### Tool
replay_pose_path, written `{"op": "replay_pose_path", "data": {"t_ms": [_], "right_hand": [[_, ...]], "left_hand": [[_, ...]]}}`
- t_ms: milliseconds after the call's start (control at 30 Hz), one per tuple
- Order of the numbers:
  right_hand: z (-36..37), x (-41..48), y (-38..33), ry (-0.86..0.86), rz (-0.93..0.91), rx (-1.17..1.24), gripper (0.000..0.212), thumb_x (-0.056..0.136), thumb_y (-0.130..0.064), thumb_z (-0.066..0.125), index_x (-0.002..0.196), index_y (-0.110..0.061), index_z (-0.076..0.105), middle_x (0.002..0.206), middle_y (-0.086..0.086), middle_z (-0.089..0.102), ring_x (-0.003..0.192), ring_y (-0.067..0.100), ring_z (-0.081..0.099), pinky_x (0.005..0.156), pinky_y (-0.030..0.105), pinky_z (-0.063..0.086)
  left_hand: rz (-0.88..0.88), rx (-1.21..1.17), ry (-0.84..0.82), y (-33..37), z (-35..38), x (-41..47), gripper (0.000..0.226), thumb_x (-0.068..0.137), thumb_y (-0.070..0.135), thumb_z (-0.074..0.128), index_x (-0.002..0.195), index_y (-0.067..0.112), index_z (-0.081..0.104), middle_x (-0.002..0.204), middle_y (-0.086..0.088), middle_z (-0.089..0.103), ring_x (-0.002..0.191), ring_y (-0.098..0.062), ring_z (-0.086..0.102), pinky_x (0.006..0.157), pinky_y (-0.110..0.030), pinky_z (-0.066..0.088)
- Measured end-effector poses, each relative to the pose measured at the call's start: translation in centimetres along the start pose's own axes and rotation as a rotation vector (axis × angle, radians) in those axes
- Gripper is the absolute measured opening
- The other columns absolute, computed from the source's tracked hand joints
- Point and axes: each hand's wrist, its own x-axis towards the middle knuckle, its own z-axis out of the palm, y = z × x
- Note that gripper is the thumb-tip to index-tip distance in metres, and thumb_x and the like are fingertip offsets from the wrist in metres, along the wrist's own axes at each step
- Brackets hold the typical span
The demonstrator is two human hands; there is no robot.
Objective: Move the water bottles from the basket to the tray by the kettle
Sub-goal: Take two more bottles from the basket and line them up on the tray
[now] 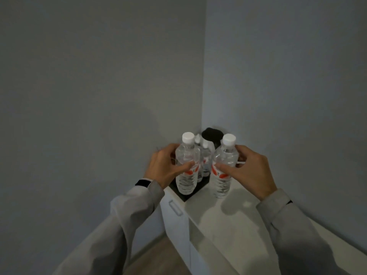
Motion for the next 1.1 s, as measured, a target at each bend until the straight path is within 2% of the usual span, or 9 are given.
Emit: {"op": "replay_pose_path", "data": {"t_ms": [67,267,433,500,700,767,967,1033,1100], "right_hand": [[2.3,2.1,-0.3,-0.011,-0.006,-0.005,0.052,0.056,-0.068,0.078,0.102,-0.056,0.06,0.087,-0.033,0.067,0.086,-0.008,0.068,0.076,0.022,0.058],[8.5,6.5,-0.6,-0.014,0.042,-0.046,0.063,0.062,-0.055,0.084,0.117,-0.03,0.064,0.099,-0.016,0.074,0.087,-0.004,0.069,0.079,0.023,0.06],[14.0,8.4,-1.1,0.042,0.136,-0.071,0.063,0.064,-0.049,0.087,0.119,-0.028,0.063,0.102,-0.012,0.074,0.09,0.002,0.071,0.083,0.031,0.061],[15.8,8.9,-1.6,0.097,0.18,-0.088,0.059,0.063,-0.049,0.087,0.115,-0.032,0.064,0.098,-0.016,0.074,0.088,-0.001,0.07,0.08,0.028,0.061],[19.9,8.9,-2.6,0.222,0.267,-0.165,0.058,0.061,-0.059,0.082,0.111,-0.042,0.058,0.091,-0.029,0.066,0.088,-0.014,0.063,0.069,0.006,0.052],[20.9,9.2,-2.3,0.237,0.299,-0.192,0.06,0.061,-0.06,0.082,0.112,-0.04,0.058,0.091,-0.028,0.066,0.089,-0.014,0.063,0.071,0.009,0.054],[23.4,10.5,1.4,0.288,0.4,-0.245,0.066,0.057,-0.068,0.078,0.114,-0.04,0.058,0.096,-0.018,0.069,0.088,0.0,0.067,0.08,0.031,0.061],[24.1,10.9,2.9,0.291,0.449,-0.246,0.071,0.058,-0.064,0.08,0.119,-0.034,0.059,0.106,-0.01,0.072,0.095,0.009,0.068,0.086,0.039,0.06],[24.8,11.0,3.9,0.294,0.475,-0.26,0.074,0.06,-0.059,0.083,0.124,-0.03,0.058,0.113,-0.006,0.072,0.101,0.014,0.068,0.09,0.04,0.059]], "left_hand": [[-0.006,0.002,0.013,-1.9,-1.3,2.0,0.059,0.068,0.053,0.079,0.116,0.025,0.06,0.101,0.01,0.071,0.089,-0.002,0.066,0.078,-0.033,0.06],[0.005,-0.053,-0.009,-8.0,-4.0,7.1,0.064,0.067,0.056,0.078,0.118,0.024,0.06,0.103,0.01,0.071,0.091,-0.001,0.065,0.079,-0.033,0.06],[0.067,-0.113,-0.09,-13.6,-5.7,10.7,0.062,0.067,0.054,0.079,0.117,0.023,0.061,0.102,0.011,0.07,0.091,0.0,0.065,0.079,-0.031,0.06],[0.081,-0.142,-0.133,-15.5,-6.5,12.2,0.06,0.067,0.052,0.08,0.117,0.023,0.061,0.102,0.01,0.07,0.092,0.0,0.065,0.079,-0.031,0.06],[0.121,-0.228,-0.275,-20.0,-6.8,15.7,0.061,0.063,0.054,0.081,0.114,0.028,0.061,0.1,0.015,0.069,0.091,0.005,0.064,0.077,-0.025,0.059],[0.12,-0.253,-0.312,-20.9,-6.4,16.7,0.063,0.061,0.059,0.079,0.113,0.029,0.062,0.101,0.015,0.07,0.091,0.005,0.064,0.077,-0.025,0.059],[0.088,-0.285,-0.418,-23.7,-3.5,19.4,0.048,0.056,0.059,0.081,0.099,0.051,0.06,0.092,0.032,0.068,0.086,0.006,0.066,0.073,-0.022,0.059],[0.085,-0.266,-0.449,-24.7,-2.2,20.1,0.05,0.057,0.053,0.083,0.101,0.048,0.06,0.091,0.03,0.069,0.087,0.006,0.066,0.074,-0.021,0.058],[0.112,-0.227,-0.461,-25.6,-1.0,20.6,0.056,0.061,0.046,0.085,0.11,0.036,0.061,0.095,0.022,0.069,0.089,-0.001,0.067,0.076,-0.022,0.058]]}}
